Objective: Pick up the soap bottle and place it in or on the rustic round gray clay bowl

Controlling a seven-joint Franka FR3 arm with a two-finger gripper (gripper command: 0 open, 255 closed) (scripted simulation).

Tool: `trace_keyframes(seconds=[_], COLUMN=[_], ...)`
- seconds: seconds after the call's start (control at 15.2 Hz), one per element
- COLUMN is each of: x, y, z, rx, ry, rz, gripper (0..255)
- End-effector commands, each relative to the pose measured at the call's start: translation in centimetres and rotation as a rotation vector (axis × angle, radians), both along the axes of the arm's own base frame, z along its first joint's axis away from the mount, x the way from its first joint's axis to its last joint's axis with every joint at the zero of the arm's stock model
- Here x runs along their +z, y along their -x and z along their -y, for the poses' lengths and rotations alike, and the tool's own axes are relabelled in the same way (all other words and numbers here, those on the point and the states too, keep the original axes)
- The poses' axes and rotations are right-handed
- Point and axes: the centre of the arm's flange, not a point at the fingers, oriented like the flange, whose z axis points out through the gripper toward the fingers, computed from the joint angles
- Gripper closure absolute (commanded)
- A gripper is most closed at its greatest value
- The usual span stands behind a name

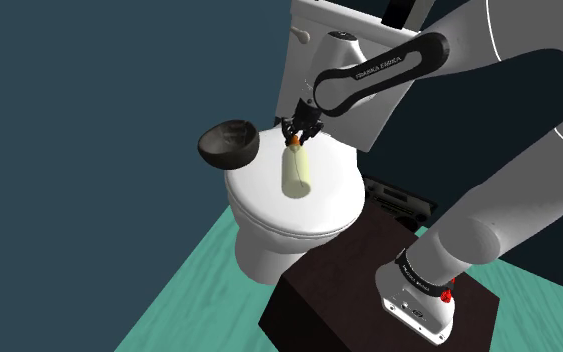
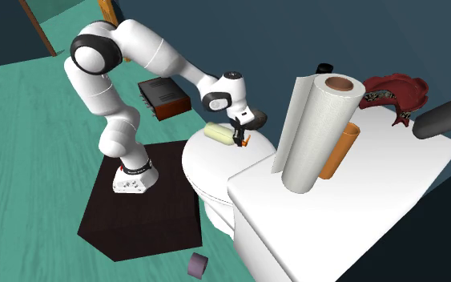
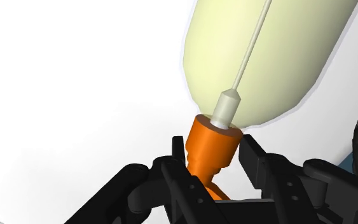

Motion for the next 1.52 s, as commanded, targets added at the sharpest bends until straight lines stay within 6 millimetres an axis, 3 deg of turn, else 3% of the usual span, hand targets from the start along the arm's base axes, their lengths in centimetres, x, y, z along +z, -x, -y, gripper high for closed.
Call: trace_keyframes(seconds=[0.0,1.45], x=[1.0,12.6], y=[0.0,0.0], z=[0.1,0.1], rx=[0.000,0.000], ry=[0.000,0.000], rz=[0.000,0.000], gripper=[255,255])
